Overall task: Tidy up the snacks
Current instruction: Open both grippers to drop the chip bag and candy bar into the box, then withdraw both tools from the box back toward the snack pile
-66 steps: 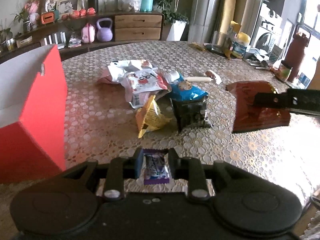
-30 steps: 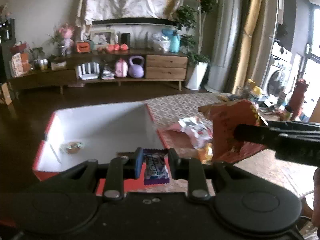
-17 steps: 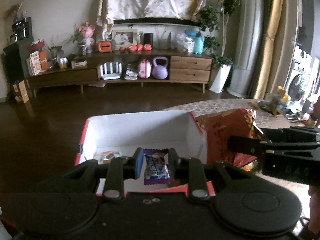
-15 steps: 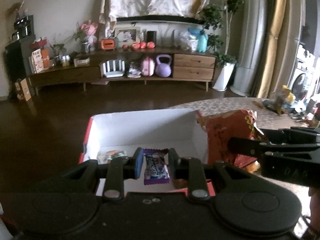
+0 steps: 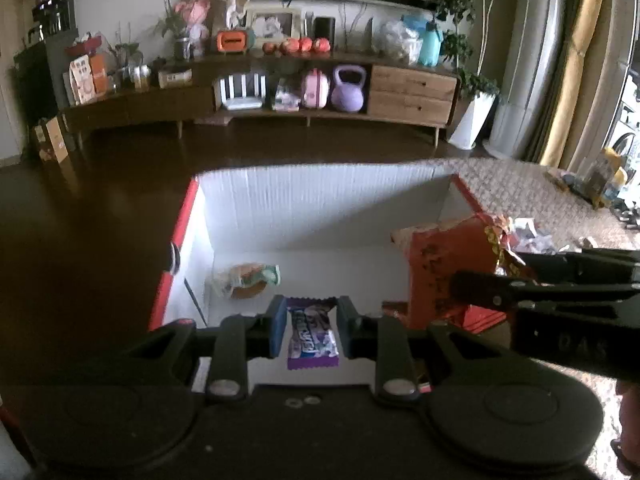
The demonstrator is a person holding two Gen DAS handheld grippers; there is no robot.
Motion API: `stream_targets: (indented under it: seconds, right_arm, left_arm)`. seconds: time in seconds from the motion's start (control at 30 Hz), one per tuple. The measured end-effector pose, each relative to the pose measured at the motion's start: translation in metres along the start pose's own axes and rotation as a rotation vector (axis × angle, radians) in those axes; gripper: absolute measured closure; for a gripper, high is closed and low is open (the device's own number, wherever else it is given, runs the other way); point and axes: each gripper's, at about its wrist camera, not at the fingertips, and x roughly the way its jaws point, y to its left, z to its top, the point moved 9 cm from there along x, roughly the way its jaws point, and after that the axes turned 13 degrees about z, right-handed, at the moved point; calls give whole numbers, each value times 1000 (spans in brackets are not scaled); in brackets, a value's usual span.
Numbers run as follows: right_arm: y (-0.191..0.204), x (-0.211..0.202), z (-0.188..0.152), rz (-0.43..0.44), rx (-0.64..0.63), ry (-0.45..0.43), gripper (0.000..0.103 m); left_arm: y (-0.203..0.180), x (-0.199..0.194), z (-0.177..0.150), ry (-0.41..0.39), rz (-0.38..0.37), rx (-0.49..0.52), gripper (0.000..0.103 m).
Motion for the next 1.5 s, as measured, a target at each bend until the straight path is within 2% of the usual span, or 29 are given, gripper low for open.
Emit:
stream_targets:
  seconds: [0.3, 0.47, 0.53, 0.67, 0.9, 1.0, 1.1, 1.33, 1.5]
  right_arm:
    - [-5, 16, -9, -25, -3, 55, 53]
    - [-3, 18, -12, -12, -10, 68, 52]
    - [-2, 18, -12, -10, -15, 72, 51]
    - [-3, 12, -10, -9, -7, 58, 51]
    - [-1, -6, -7, 9, 4, 29, 42]
    - [0, -18, -5, 15, 4, 7, 36]
    - [2, -31, -7, 22, 3, -10, 35]
    - [5, -62, -8, 4, 3, -54, 22]
    - [7, -86, -11, 4, 6, -76, 20]
  left_arm:
    - [-3, 16, -13, 42, 1, 20, 77]
    - [-6, 19, -15, 47, -1, 25, 69]
    - [-5, 18, -15, 46, -2, 22, 60]
    - [0, 13, -13, 25, 28, 5, 30]
    - [5, -4, -7, -22, 45, 1, 12]
    - [5, -15, -5, -44, 36, -4, 9]
    - [3, -26, -3, -67, 37, 1, 7]
    - [-3, -53, 1, -111, 29, 4, 1]
    - [-9, -76, 3, -145, 11, 2, 0]
